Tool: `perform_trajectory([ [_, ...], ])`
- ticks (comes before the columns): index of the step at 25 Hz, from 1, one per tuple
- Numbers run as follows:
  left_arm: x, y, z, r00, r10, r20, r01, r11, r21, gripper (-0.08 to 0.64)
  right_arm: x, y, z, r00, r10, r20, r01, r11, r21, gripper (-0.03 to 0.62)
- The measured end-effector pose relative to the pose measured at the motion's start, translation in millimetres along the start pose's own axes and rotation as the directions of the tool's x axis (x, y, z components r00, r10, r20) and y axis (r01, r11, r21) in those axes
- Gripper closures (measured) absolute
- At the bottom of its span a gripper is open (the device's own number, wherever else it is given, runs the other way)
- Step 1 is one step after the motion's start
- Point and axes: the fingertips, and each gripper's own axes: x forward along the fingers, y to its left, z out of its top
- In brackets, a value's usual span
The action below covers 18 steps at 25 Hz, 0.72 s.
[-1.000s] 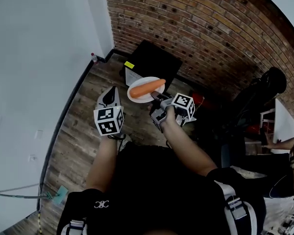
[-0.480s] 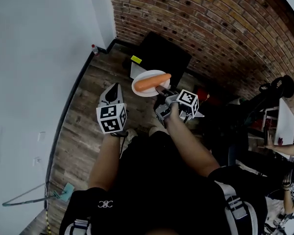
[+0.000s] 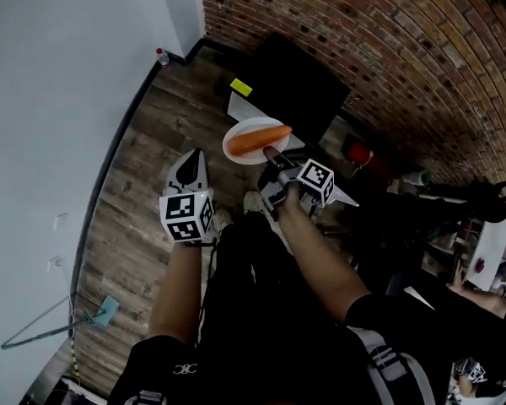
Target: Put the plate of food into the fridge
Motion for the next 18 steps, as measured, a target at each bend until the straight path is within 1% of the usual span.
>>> perform_trajectory([
  [5,27.7,19.5,-47.0,0.999,0.022,-0.043,-0.023,0.999,-0.031,0.569,40.8,-59.6,1.2,0.999,-0.033,-0.025,0.034,0.999,0.031,0.545],
  [8,52.3,31.1,-73.2,0.999,0.021,-0.033,-0.023,0.999,-0.04,0.569,72.5,-98.8,9.6,0.999,-0.043,-0.031,0.044,0.999,0.027,0.545],
  [10,72.7,40.3,-97.7,1.0,0.016,-0.023,-0.017,0.999,-0.033,0.569,95.5,-129.6,16.8,0.999,-0.041,-0.025,0.042,0.999,0.028,0.545],
  [14,129.2,68.2,-150.6,1.0,0.015,0.001,-0.015,1.0,-0.004,0.569,151.7,-190.1,43.6,1.0,-0.006,0.014,0.005,0.999,0.039,0.545],
  [18,182.4,94.2,-192.6,0.999,0.006,0.045,-0.007,1.0,0.026,0.569,204.3,-248.7,83.0,0.996,0.027,0.087,-0.031,0.999,0.036,0.545],
])
